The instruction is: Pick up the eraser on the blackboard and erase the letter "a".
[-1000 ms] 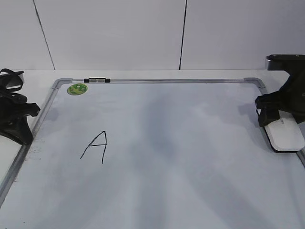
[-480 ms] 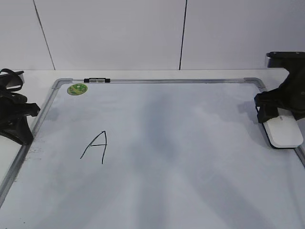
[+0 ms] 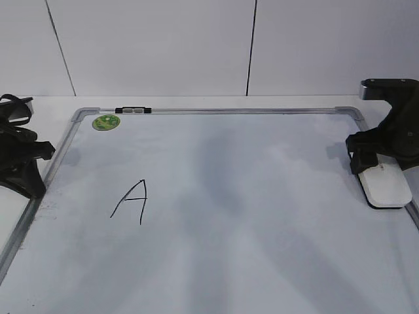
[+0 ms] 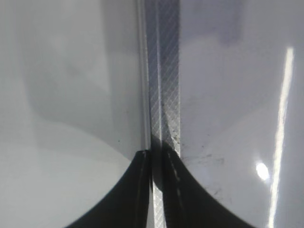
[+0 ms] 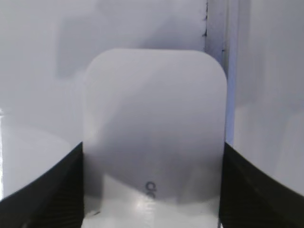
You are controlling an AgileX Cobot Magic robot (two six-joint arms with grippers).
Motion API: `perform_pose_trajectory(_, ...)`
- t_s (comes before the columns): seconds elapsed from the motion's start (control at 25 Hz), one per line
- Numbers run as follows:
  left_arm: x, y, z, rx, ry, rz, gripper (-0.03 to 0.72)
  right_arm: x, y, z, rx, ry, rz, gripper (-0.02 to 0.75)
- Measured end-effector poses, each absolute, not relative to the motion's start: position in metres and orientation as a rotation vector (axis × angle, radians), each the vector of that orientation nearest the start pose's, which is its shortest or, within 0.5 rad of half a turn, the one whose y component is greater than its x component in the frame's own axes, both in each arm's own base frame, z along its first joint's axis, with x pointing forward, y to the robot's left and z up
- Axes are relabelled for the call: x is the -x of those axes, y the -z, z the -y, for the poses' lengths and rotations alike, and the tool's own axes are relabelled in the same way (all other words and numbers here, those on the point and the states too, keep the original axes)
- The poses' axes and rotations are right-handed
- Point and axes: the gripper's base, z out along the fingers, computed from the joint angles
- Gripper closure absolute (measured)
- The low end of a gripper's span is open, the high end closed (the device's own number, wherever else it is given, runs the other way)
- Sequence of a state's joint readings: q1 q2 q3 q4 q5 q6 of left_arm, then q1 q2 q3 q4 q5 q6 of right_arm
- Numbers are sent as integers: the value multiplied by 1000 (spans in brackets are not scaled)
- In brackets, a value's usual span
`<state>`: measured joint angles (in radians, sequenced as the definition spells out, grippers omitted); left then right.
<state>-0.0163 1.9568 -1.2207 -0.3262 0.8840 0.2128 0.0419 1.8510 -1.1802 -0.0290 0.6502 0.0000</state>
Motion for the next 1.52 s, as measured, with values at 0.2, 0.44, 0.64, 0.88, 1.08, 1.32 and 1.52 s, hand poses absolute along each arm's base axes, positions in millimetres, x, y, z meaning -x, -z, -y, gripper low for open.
perform_pose_trajectory(0.2,-360,-148,28,-40,385,-3055,637,-368,-178,-13,77,19,-2792,100)
perform_pose_trajectory(0.44,-360,-148,28,-40,385,-3055,637,-369,-180,-13,77,18,-2782,79)
perform_pose_trajectory(0.64,-360,-148,28,-40,385,-3055,637,-372,-193,-13,74,23,-2836,78)
perform_pose_trajectory(0.88,-360,-148,28,-40,385,-3055,637,-379,-229,-13,69,32,-2906,90)
perform_pose_trajectory(1.08,-361,-149,28,-40,385,-3052,634,-369,-247,-12,67,39,-3002,118)
perform_pose_trajectory(1.32,-366,-152,28,-70,371,-3063,522,-364,-248,-12,66,42,-3058,136)
perform_pose_trajectory(1.52,-379,-166,27,-100,356,-3025,337,-364,-249,-13,74,33,-3059,141)
